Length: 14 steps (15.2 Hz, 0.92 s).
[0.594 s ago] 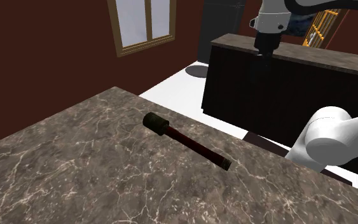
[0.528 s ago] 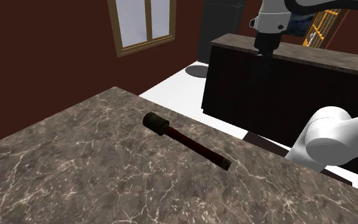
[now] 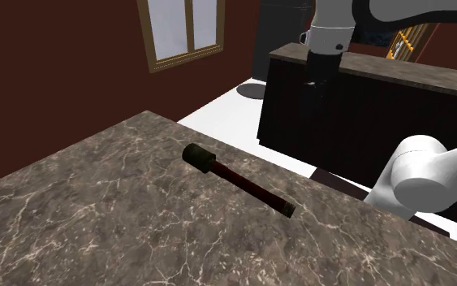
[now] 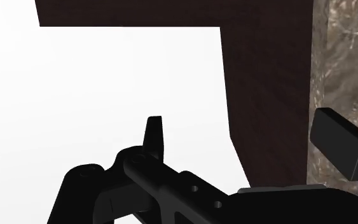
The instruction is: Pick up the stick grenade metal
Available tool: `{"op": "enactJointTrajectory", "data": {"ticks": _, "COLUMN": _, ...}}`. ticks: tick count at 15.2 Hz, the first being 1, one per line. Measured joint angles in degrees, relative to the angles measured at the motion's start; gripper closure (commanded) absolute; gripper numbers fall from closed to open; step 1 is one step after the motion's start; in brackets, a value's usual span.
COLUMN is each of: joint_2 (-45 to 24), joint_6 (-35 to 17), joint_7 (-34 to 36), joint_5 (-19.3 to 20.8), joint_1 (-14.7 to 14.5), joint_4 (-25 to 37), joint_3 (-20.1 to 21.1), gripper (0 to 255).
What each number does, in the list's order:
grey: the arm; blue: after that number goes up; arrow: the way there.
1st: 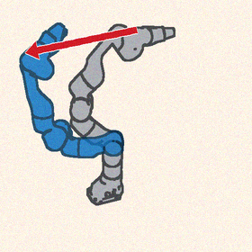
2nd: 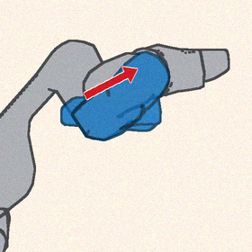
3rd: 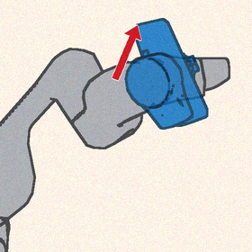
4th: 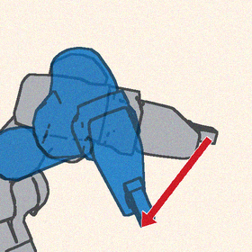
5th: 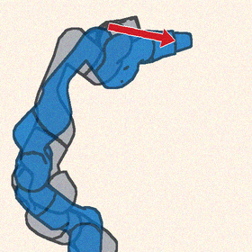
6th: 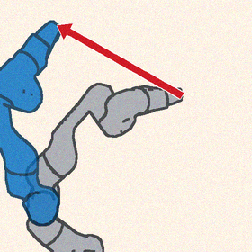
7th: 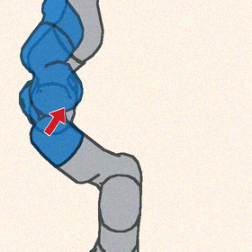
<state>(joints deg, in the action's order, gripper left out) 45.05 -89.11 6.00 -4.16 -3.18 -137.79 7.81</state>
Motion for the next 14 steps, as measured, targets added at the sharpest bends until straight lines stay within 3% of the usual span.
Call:
{"op": "enactJointTrajectory", "data": {"ticks": 6, "joint_2": -3.7, "joint_6": -6.5, "joint_7": 6.2, "joint_5": -5.1, "joint_1": -2.8, "joint_4": -0.5, "joint_3": 6.9, "gripper": 0}}
{"op": "enactJointTrajectory", "data": {"ticks": 14, "joint_2": -12.7, "joint_6": -14.6, "joint_7": 14.7, "joint_5": -9.1, "joint_1": -5.0, "joint_4": 4.0, "joint_3": 16.5, "gripper": 0}}
